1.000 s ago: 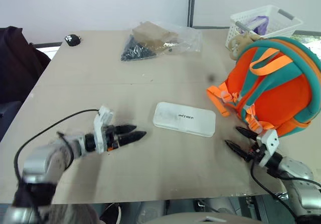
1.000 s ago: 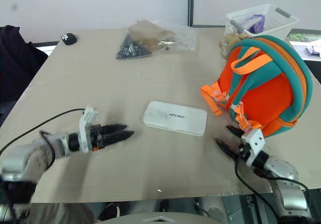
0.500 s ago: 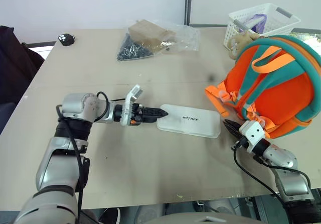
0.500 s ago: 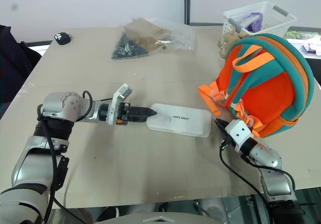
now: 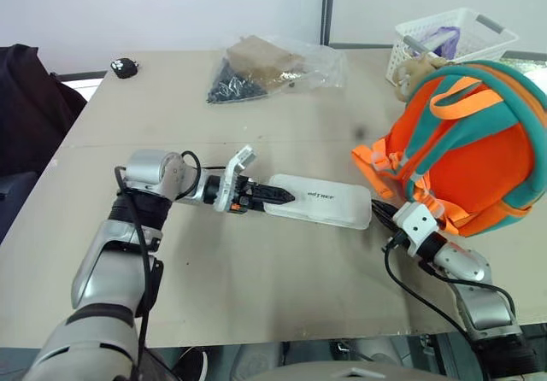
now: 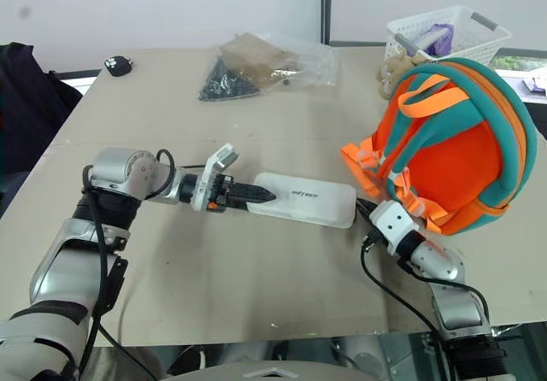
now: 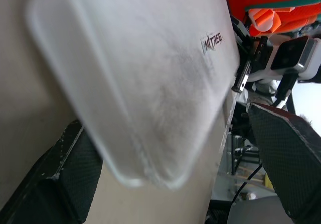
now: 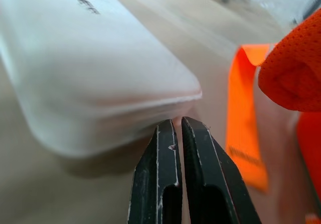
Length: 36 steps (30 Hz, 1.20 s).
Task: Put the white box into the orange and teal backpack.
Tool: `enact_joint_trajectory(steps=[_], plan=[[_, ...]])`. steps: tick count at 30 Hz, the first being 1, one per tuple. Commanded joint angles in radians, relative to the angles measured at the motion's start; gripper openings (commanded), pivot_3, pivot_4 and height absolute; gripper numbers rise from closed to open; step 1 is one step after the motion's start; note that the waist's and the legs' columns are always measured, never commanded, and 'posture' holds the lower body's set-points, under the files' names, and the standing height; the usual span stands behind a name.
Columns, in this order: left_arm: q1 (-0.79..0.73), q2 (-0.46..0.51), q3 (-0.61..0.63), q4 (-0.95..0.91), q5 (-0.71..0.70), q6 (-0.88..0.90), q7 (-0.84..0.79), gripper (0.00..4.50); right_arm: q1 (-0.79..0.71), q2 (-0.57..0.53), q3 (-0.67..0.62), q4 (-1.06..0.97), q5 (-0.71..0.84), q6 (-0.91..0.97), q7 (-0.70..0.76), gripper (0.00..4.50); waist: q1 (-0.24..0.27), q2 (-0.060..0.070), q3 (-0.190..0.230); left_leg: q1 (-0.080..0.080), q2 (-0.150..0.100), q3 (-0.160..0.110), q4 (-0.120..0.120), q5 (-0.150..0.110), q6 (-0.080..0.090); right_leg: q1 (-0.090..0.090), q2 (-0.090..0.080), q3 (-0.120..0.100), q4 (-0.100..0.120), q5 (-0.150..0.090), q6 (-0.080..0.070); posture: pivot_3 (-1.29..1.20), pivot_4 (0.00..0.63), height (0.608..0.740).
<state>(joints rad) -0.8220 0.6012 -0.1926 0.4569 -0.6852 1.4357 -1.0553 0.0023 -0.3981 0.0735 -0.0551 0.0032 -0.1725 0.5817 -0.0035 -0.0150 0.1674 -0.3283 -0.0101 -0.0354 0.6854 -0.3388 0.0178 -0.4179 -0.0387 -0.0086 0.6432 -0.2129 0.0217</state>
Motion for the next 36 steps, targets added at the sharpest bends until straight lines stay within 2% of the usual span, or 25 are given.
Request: enact_joint_trajectory(steps=[1, 4, 9, 11, 16, 19, 22, 24, 27, 28, 29, 30, 36], plan=[[0.047, -0.061, -0.017, 0.02, 0.035, 0.012, 0.056, 4.5, -0.015, -0.006, 0.007, -0.012, 0.01, -0.023, 0.009, 0.07, 0.007, 0.001, -0.001, 0.0, -0.001, 0.0, 0.0, 0.0, 0.0, 0.0, 0.0, 0.0, 0.0, 0.0, 0.0, 0.0, 0.15, 0.725], [0.054, -0.08, 0.011, 0.031, 0.047, 0.006, 0.077, 3.74, -0.016, -0.011, 0.008, -0.006, 0.014, -0.028, 0.014, 0.0, 0.013, 0.001, -0.001, 0.0, -0.002, -0.001, 0.0, 0.0, 0.0, 0.0, -0.001, 0.0, 0.0, 0.0, 0.001, 0.0, 0.15, 0.725], [0.065, -0.105, 0.053, 0.031, 0.052, 0.014, 0.107, 1.94, -0.008, -0.013, 0.012, 0.001, 0.015, -0.043, 0.018, 0.0, 0.017, -0.001, -0.001, -0.001, -0.002, -0.002, 0.0, 0.0, 0.0, 0.0, -0.001, -0.001, 0.0, 0.0, 0.001, 0.0, 0.15, 0.725], [0.072, -0.113, 0.068, 0.031, 0.053, 0.015, 0.116, 1.47, -0.003, -0.012, 0.01, 0.0, 0.018, -0.049, 0.017, 0.0, 0.018, -0.003, -0.002, -0.001, -0.002, -0.004, 0.001, 0.0, 0.0, 0.001, -0.002, -0.003, -0.001, 0.0, 0.001, 0.0, 0.15, 0.725], [0.098, -0.135, 0.14, 0.007, 0.04, 0.002, 0.137, 1.31, 0.052, -0.006, -0.015, -0.04, 0.059, -0.132, 0.019, 0.0, 0.018, -0.003, -0.002, -0.001, -0.003, -0.005, 0.001, 0.0, 0.0, 0.002, -0.004, -0.003, -0.001, 0.0, 0.001, 0.0, 0.15, 0.725], [0.115, -0.148, 0.26, -0.029, -0.01, 0.003, 0.143, 1.28, 0.144, 0.0, -0.039, -0.132, 0.149, -0.171, 0.036, 0.0, 0.016, -0.003, -0.002, -0.001, -0.003, -0.006, 0.001, 0.0, 0.0, 0.002, -0.008, -0.004, -0.001, -0.001, 0.002, 0.0, 0.15, 0.725], [0.163, -0.133, 0.379, -0.125, -0.087, -0.018, 0.119, 1.28, 0.248, 0.059, -0.083, -0.3, 0.326, -0.113, -0.014, 0.79, 0.012, -0.001, -0.001, -0.003, -0.003, -0.008, 0.0, 0.0, 0.0, 0.0, -0.008, -0.005, -0.001, -0.001, 0.002, 0.0, 0.15, 0.725], [0.189, -0.116, 0.416, -0.157, -0.105, -0.027, 0.12, 1.28, 0.282, 0.101, -0.117, -0.371, 0.395, -0.07, -0.071, 1.73, 0.001, -0.001, 0.0, -0.004, -0.001, -0.01, -0.001, 0.0, -0.002, -0.002, -0.008, -0.006, 0.0, -0.001, 0.002, 0.0, 0.15, 0.725], [0.2, -0.073, 0.481, -0.158, -0.111, -0.064, 0.123, 1.28, 0.32, 0.182, -0.179, -0.456, 0.415, -0.059, -0.194, 3.1, -0.006, -0.001, 0.0, -0.004, -0.001, -0.011, 0.0, 0.001, -0.003, -0.002, -0.008, -0.006, 0.0, -0.001, 0.002, 0.0, 0.15, 0.725], [0.202, -0.064, 0.49, -0.16, -0.11, -0.077, 0.123, 1.28, 0.32, 0.199, -0.188, -0.474, 0.417, -0.05, -0.222, 3.74, -0.006, -0.001, 0.0, -0.004, -0.001, -0.012, -0.001, 0.001, -0.003, -0.002, -0.008, -0.007, 0.0, -0.001, 0.002, 0.0, 0.15, 0.725], [0.203, -0.059, 0.499, -0.16, -0.108, -0.086, 0.128, 1.28, 0.305, 0.212, -0.193, -0.487, 0.418, -0.036, -0.246, 4.03, -0.006, 0.0, 0.0, -0.004, -0.001, -0.012, -0.001, 0.001, -0.004, -0.002, -0.008, -0.007, 0.0, -0.001, 0.002, 0.0, 0.15, 0.725], [0.204, -0.058, 0.505, -0.159, -0.105, -0.097, 0.136, 1.28, 0.281, 0.223, -0.197, -0.496, 0.413, -0.026, -0.269, 4.16, -0.006, 0.0, 0.0, -0.004, -0.001, -0.012, -0.001, 0.001, -0.004, -0.002, -0.008, -0.007, 0.0, -0.001, 0.002, 0.0, 0.15, 0.725], [0.224, -0.082, 0.515, -0.188, -0.106, -0.132, 0.178, 1.28, 0.153, 0.29, -0.203, -0.506, 0.404, 0.046, -0.403, 4.16, -0.004, -0.001, 0.0, -0.005, -0.003, -0.012, -0.001, 0.001, -0.003, -0.003, -0.008, -0.007, 0.0, -0.001, 0.002, 0.0, 0.15, 0.725]])
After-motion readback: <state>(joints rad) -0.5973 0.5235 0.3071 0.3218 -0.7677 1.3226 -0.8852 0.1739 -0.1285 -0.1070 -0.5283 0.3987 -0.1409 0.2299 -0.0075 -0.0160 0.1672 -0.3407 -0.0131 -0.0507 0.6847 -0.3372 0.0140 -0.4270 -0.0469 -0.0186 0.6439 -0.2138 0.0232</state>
